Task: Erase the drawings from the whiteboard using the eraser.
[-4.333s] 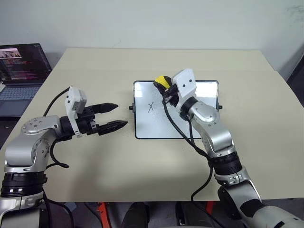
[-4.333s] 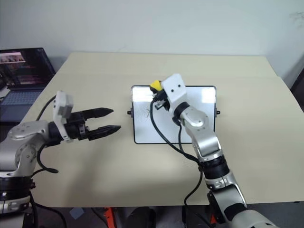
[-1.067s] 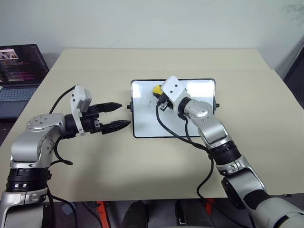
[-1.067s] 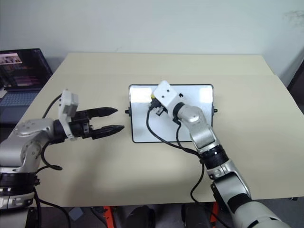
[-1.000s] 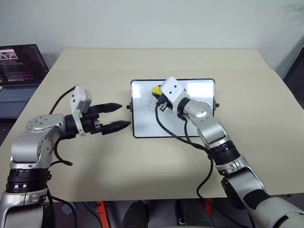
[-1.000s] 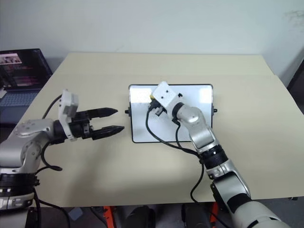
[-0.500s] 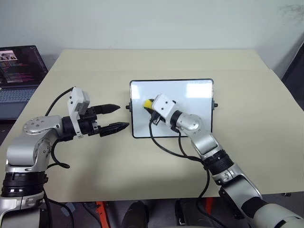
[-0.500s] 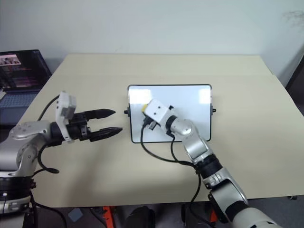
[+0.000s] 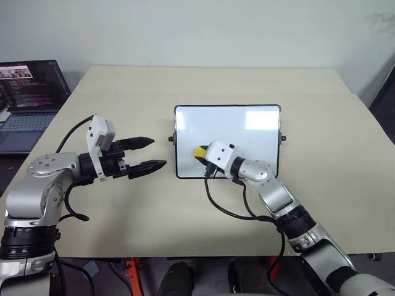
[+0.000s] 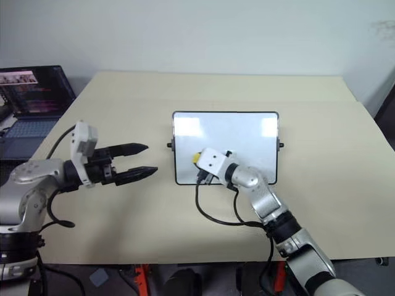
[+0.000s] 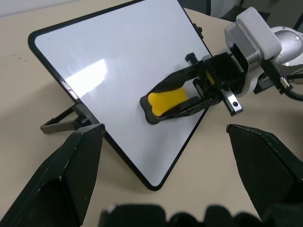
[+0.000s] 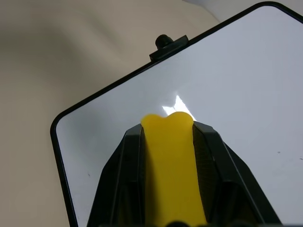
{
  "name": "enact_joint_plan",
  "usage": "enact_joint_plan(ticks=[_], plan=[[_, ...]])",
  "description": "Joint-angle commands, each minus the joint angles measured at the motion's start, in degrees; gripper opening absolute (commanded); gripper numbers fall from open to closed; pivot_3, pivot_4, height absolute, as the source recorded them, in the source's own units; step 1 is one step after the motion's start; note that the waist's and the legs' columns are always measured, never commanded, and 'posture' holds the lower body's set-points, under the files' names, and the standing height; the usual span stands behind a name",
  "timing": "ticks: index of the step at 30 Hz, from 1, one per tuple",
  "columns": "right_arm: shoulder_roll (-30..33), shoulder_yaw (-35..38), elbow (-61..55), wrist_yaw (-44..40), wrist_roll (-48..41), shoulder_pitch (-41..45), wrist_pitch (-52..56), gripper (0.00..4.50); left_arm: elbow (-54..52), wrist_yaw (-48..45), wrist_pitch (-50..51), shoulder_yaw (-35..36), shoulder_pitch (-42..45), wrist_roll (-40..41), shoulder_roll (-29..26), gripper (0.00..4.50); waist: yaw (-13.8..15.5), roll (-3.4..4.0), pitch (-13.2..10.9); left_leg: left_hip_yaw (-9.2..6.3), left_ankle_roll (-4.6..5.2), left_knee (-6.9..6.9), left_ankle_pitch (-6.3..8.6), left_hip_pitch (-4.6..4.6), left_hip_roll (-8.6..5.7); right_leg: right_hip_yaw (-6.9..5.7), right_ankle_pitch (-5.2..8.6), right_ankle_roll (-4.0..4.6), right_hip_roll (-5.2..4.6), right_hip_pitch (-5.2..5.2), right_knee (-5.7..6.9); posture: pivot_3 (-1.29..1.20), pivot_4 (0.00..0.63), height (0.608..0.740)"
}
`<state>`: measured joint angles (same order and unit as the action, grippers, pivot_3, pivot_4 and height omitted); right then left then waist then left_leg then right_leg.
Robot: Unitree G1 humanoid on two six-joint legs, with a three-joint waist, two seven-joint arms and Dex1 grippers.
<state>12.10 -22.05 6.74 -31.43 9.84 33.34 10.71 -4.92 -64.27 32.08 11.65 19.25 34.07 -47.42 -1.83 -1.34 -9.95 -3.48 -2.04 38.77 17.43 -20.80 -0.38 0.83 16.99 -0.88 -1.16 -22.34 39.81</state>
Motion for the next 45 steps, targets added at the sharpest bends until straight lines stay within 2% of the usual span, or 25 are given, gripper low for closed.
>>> enact_joint_plan(ticks=[1,12,16,20,23,31,45], plan=[[0.9,4.4,-4.5,0.7,-1.7,-0.8,3.6,1.1,-0.8,-0.2,-1.0,0.7,1.3,0.8,0.1,4.5,0.2,0.0,0.0,-0.02,0.0,0.0,0.0,-0.02,0.0,-0.01,0.0,0.0,0.0,0.0,-0.03,0.0,0.15,0.74],[1.2,12.3,-19.4,2.3,-7.7,-0.3,17.8,1.1,0.7,-1.1,-1.4,-0.6,3.1,0.1,1.3,4.5,0.0,0.0,-0.1,-0.01,0.0,-0.49,0.0,-0.11,0.03,-0.03,0.0,0.0,0.0,-0.04,-0.65,0.0,0.15,0.74],[4.1,16.0,-24.7,2.6,-8.7,-2.2,24.8,1.1,1.3,-1.4,-1.6,-1.3,3.6,-0.1,1.8,4.5,0.1,0.0,-0.1,0.03,-0.01,-0.73,0.0,-0.25,0.03,-0.01,0.01,-0.01,-0.01,-0.21,-0.84,0.0,0.15,0.74],[7.8,21.1,-29.1,3.4,-9.9,-5.2,31.4,1.1,1.9,-1.8,-2.0,-1.8,4.0,-0.3,2.1,4.5,0.2,-0.02,-0.1,0.04,-0.06,-0.66,-0.03,-1.07,0.02,-0.01,0.0,-0.01,-0.03,-1.01,-0.79,0.0,0.15,0.74],[11.6,25.1,-31.8,3.6,-10.4,-7.7,34.7,1.1,2.5,-2.1,-2.4,-2.1,4.4,-0.4,2.2,4.5,0.2,-0.02,-0.1,0.08,-0.04,-0.67,-0.02,-1.11,0.02,0.0,0.0,-0.01,-0.03,-1.04,-0.82,0.0,0.15,0.74],[15.4,29.9,-35.8,5.5,-11.7,-10.4,40.6,1.1,3.9,-3.1,-3.3,-3.3,5.3,-0.7,2.6,4.5,-0.1,-0.02,-0.1,0.15,-0.01,-0.67,-0.01,-1.03,0.04,0.04,0.0,-0.01,0.01,-1.04,-0.71,0.0,0.15,0.74],[8.8,38.1,-36.9,14.4,-15.5,-13.4,54.1,1.1,5.3,-4.5,-4.0,-4.3,6.8,-1.2,2.7,4.5,0.1,-0.02,0.0,0.18,-0.01,-0.64,-0.02,-1.05,0.03,0.07,0.0,-0.01,0.0,-1.03,-0.7,0.0,0.15,0.74]])
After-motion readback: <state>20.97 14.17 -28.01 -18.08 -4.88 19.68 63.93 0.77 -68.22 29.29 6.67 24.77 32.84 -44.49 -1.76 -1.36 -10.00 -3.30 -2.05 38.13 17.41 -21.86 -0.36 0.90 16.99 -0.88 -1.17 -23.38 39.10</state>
